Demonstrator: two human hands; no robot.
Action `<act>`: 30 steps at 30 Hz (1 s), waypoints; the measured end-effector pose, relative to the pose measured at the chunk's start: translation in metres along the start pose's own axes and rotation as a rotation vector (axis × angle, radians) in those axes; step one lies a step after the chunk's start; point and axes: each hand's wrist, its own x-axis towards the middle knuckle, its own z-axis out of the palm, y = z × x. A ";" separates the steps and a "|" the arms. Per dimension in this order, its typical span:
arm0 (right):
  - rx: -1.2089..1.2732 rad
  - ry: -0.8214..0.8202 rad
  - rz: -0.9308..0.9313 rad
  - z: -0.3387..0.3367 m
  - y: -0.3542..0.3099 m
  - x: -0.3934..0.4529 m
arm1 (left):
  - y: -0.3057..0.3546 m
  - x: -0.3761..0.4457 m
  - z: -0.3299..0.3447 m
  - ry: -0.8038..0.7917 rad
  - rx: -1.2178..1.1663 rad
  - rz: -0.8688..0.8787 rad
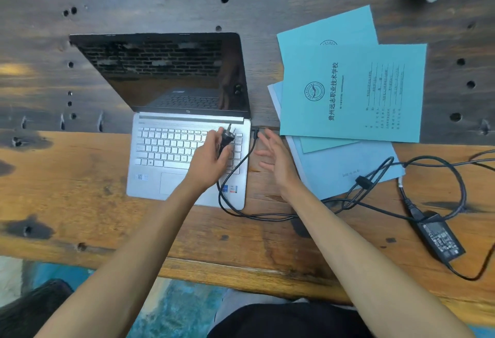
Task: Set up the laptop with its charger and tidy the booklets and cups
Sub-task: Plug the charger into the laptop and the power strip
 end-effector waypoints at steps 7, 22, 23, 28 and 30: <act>-0.142 0.033 -0.112 -0.009 -0.009 -0.054 | -0.028 -0.066 -0.017 0.084 -0.399 -0.142; -0.379 -0.318 -0.285 0.023 0.017 -0.203 | 0.042 -0.190 -0.030 0.051 -0.945 -0.061; -0.366 -0.298 -0.298 0.020 0.017 -0.209 | 0.050 -0.194 -0.030 0.050 -0.983 -0.062; -0.276 -0.255 -0.324 -0.015 0.009 -0.233 | 0.084 -0.212 -0.015 -0.068 -0.998 0.000; -0.245 -0.222 -0.341 -0.033 0.007 -0.242 | 0.101 -0.221 -0.005 -0.105 -0.954 0.043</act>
